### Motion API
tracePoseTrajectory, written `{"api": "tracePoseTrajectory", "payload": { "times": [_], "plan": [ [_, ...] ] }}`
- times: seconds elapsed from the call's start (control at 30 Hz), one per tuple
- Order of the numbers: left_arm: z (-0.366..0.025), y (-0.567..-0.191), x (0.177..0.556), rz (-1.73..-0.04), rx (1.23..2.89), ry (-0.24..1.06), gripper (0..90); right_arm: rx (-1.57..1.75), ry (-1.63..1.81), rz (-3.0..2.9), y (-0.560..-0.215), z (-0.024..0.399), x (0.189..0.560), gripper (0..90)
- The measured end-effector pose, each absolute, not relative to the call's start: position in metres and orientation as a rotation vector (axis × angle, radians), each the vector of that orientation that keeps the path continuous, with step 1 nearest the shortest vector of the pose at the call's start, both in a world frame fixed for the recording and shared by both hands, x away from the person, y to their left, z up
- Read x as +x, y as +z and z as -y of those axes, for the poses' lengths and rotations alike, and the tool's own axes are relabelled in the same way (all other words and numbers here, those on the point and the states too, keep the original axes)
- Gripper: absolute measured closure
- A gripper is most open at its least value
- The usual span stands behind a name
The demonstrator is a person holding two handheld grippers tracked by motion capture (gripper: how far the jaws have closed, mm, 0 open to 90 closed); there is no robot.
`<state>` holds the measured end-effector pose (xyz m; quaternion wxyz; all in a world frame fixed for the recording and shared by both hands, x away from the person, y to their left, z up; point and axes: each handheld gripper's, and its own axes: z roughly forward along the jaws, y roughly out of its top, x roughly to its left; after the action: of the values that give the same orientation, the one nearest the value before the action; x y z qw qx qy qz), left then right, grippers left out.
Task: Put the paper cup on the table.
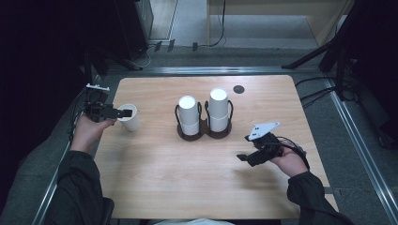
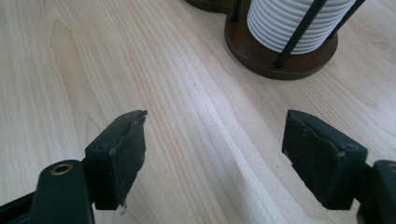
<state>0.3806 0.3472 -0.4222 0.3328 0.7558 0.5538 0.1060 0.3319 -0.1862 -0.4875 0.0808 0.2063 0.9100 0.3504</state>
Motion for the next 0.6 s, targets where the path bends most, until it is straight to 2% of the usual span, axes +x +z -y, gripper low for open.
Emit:
{"api": "tracePoseTrajectory", "payload": {
  "times": [0.6],
  "plan": [
    [-0.315,-0.411,0.355,-1.316,2.019,0.247,0.0,0.587,1.073,-2.719,-0.483,0.177,0.340,21.9]
  ]
}}
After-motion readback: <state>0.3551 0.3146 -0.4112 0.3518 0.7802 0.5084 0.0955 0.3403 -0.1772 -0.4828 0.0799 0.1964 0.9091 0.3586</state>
